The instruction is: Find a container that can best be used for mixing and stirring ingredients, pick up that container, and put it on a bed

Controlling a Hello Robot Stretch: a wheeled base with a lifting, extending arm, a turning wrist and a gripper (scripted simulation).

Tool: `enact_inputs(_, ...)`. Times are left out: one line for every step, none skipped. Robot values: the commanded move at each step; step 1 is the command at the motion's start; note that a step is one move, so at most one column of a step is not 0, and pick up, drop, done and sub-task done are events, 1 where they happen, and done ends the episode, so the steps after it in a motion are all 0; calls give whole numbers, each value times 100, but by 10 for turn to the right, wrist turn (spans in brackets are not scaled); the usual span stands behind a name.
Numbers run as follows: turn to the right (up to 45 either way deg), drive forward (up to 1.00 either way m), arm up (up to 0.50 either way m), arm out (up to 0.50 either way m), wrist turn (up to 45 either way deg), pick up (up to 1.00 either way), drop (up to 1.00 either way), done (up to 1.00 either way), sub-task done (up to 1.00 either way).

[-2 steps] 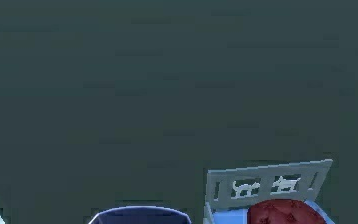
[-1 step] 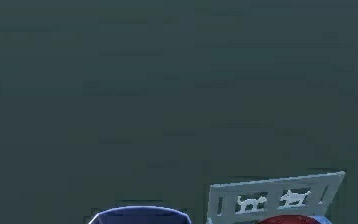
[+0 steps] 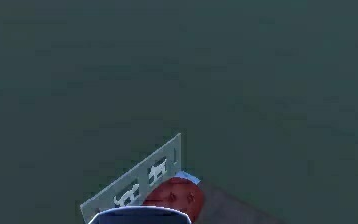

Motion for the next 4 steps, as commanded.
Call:
enact_inputs(450, 0, 0, 0, 0, 0, 0, 0, 0)
enact_inputs(450, 0, 0, 0, 0, 0, 0, 0, 0)
enact_inputs(270, 0, 0, 0, 0, 0, 0, 0, 0)
enact_inputs(-450, 0, 0, 0, 0, 0, 0, 0, 0)
